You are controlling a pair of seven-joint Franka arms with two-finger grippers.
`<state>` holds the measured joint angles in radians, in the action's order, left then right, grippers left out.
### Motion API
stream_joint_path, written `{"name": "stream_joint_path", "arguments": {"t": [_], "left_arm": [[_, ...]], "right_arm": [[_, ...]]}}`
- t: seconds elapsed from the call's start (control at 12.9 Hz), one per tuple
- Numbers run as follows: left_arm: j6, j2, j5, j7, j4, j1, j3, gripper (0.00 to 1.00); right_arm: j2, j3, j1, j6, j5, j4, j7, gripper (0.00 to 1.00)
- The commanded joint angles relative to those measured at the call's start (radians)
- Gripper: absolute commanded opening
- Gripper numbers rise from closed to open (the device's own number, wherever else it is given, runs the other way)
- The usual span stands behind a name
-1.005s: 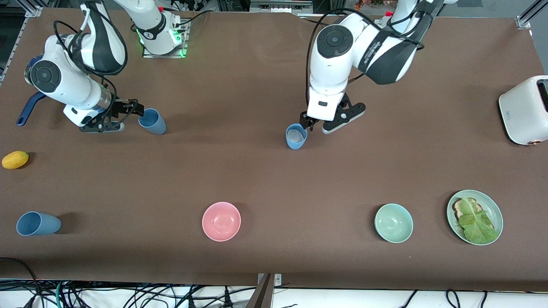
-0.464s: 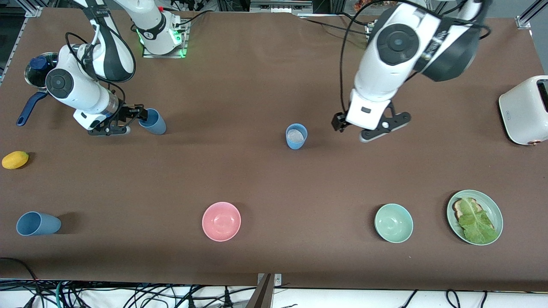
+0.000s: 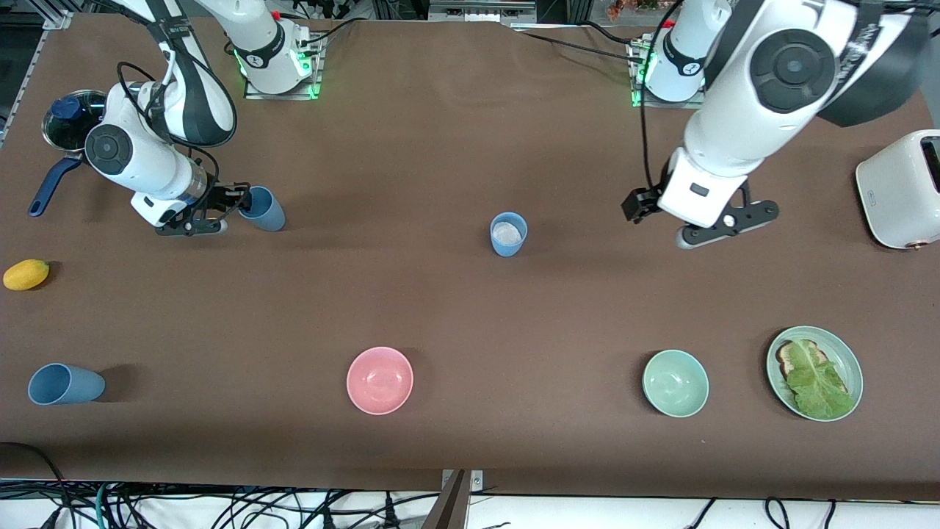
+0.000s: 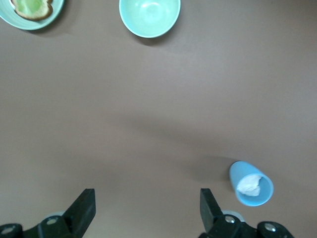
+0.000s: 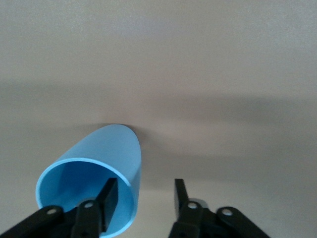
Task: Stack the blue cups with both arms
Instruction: 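Grasp the blue cup with the right gripper while the left gripper withdraws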
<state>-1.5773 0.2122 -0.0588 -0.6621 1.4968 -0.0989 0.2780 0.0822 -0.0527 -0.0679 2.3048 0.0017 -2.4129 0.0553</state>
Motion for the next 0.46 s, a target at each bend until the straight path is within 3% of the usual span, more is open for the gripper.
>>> {"name": "stream_joint_path", "arguments": {"t": [0.0,0.39], "left_arm": [[0.08,0.0,0.03,0.178,-0.058,0.085,0.007,0.94],[0.108,0.0,0.02,0.395,-0.064,0.203,0.009,0.94]], "right_arm": [[-0.009,0.002,0.0,0.013,0.003,-0.012,-0.002,0.38],[-0.007,0.013,-0.013,0.005,0.003,-0.008,-0.058,0.0]]}}
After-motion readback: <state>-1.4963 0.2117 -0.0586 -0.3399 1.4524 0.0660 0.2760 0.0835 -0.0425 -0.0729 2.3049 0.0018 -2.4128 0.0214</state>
